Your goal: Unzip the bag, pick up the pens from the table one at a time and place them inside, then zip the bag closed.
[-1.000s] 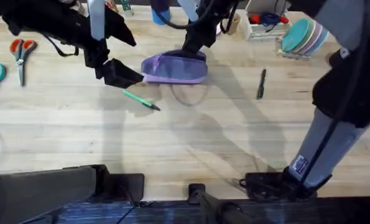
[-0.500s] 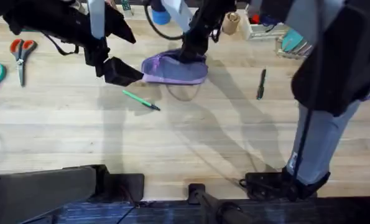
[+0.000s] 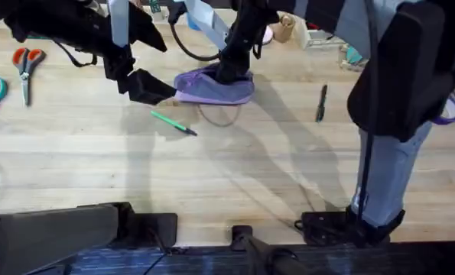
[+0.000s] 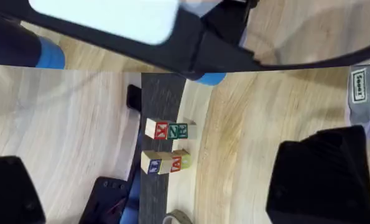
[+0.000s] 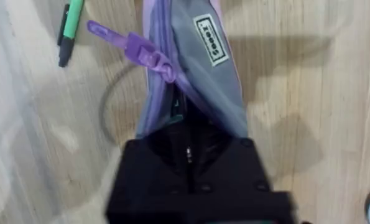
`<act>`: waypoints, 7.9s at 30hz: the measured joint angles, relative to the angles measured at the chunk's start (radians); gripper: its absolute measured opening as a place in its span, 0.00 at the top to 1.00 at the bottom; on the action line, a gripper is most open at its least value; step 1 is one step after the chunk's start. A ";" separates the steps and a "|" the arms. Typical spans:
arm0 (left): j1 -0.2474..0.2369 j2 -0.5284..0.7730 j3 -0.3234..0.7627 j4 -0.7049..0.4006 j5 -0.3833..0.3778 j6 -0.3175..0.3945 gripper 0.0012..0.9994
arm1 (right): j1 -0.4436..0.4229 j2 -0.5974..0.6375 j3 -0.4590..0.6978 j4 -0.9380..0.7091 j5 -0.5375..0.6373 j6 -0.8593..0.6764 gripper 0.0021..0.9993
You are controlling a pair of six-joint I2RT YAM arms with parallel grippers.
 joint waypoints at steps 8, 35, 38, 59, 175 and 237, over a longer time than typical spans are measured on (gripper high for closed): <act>0.000 0.000 0.000 0.000 0.000 0.000 0.01 | 0.005 0.005 0.000 0.001 0.001 -0.014 0.02; 0.000 0.000 0.000 0.000 0.001 0.000 0.01 | 0.010 -0.183 0.000 -0.066 -0.004 0.062 0.00; 0.000 0.000 0.000 0.000 0.001 0.000 0.01 | 0.008 -0.266 0.001 -0.079 -0.010 0.063 0.00; 0.000 0.000 0.000 0.000 0.001 0.000 0.01 | -0.085 -0.429 0.001 -0.268 0.003 0.148 0.00; 0.000 0.000 0.000 0.007 0.001 0.000 0.01 | -0.611 -0.412 -0.775 0.411 0.412 1.244 0.57; 0.000 0.000 0.000 0.007 0.001 0.000 0.01 | -0.067 -0.821 -0.780 0.824 0.018 0.392 0.97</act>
